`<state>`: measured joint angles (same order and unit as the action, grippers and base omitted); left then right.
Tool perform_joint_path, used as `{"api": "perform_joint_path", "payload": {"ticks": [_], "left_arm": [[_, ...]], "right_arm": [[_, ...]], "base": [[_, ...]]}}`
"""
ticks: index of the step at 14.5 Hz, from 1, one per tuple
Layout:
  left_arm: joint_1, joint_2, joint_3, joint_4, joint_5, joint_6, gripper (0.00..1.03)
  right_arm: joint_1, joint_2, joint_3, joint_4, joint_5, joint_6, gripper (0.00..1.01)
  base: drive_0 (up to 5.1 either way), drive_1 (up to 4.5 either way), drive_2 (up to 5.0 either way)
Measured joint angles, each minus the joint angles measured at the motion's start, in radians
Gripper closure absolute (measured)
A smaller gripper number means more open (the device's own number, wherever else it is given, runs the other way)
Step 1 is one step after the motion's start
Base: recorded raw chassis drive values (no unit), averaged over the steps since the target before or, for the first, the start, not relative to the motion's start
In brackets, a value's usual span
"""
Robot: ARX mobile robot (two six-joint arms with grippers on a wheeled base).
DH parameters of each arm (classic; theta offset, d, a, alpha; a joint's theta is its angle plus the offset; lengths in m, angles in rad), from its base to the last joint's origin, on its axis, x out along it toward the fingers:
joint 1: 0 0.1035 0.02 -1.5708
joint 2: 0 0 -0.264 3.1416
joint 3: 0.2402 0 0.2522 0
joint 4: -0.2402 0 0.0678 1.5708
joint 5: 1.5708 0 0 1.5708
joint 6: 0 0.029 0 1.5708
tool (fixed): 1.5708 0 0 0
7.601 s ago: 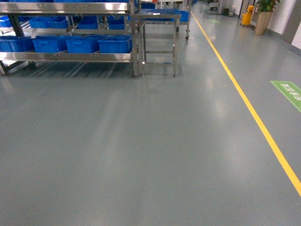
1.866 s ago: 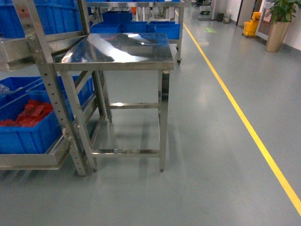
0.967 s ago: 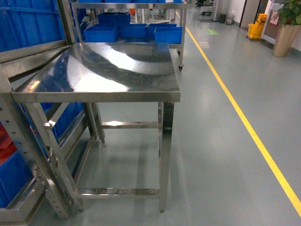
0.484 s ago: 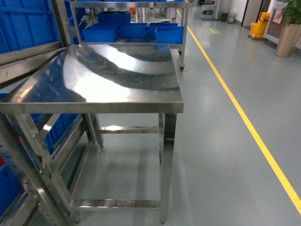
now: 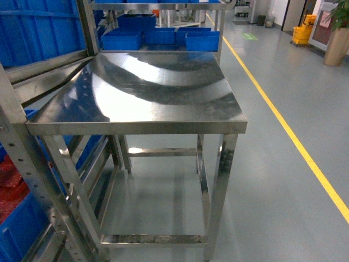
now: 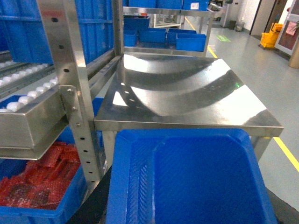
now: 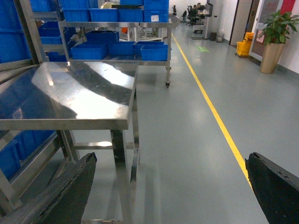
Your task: Pick blue part to blue bin on bottom shelf
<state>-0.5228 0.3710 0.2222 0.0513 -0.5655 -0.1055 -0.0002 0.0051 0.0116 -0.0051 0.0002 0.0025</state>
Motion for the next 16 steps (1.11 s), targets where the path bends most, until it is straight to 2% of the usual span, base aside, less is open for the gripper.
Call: {"api": "perform_joint_path", "payload": {"ticks": [16], "left_arm": [[0.000,-0.001,0.000,0.000,0.000,0.000,0.60]], "right_arm": [[0.000,0.000,0.000,-0.001,0.000,0.000,0.03]], "base": [[-4.8,3.55,1.3]]}}
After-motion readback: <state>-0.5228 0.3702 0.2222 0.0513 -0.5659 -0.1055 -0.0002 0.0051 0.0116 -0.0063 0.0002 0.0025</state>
